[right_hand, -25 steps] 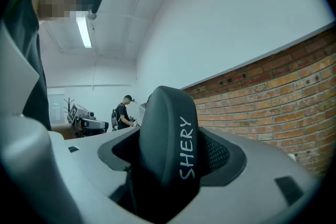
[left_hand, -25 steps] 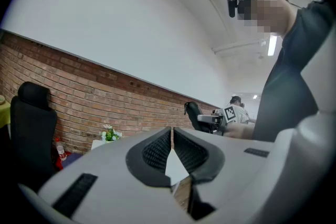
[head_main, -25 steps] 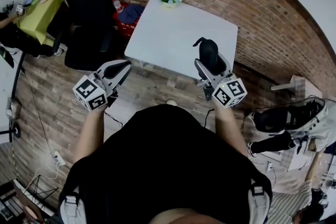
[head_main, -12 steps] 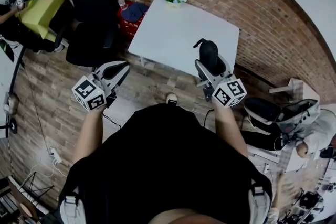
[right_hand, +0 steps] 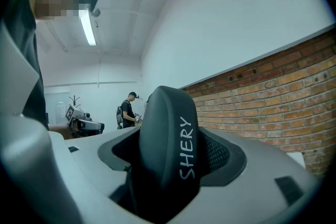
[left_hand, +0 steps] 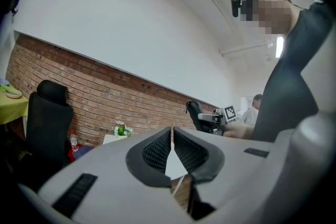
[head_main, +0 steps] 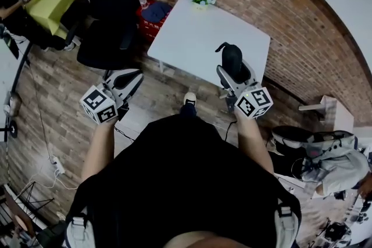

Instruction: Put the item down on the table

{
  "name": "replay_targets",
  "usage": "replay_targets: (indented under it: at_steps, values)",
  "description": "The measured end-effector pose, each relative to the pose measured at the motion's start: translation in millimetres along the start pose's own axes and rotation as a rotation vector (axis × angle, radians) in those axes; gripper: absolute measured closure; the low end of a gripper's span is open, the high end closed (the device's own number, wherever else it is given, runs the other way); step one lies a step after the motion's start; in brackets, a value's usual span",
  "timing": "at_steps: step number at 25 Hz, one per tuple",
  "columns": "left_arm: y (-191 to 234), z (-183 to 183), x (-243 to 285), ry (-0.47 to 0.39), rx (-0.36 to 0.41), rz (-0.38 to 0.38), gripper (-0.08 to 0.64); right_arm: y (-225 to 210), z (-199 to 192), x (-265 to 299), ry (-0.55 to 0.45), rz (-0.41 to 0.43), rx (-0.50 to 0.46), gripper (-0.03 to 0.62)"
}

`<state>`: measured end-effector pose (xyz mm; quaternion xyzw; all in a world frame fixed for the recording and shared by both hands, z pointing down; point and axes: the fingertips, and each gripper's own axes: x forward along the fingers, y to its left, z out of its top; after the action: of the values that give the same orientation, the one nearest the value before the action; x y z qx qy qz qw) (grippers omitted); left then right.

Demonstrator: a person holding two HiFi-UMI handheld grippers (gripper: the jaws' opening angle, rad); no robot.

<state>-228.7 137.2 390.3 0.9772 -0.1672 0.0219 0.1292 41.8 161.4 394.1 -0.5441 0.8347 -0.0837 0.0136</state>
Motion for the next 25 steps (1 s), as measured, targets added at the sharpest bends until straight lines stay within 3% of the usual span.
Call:
replay_targets:
  at_steps: [10, 25]
  values:
    - [7.9, 1.4, -1.2, 0.000, 0.004, 0.041, 0.535, -3.9, -7.2, 15.0, 0.008, 0.020, -0.016, 0.244]
    - [35.7, 12.3, 41.9, 0.013, 0.002, 0.048, 0.535, -51.8, -11.1, 39.7, 0.026, 0.014, 0.009, 0.244]
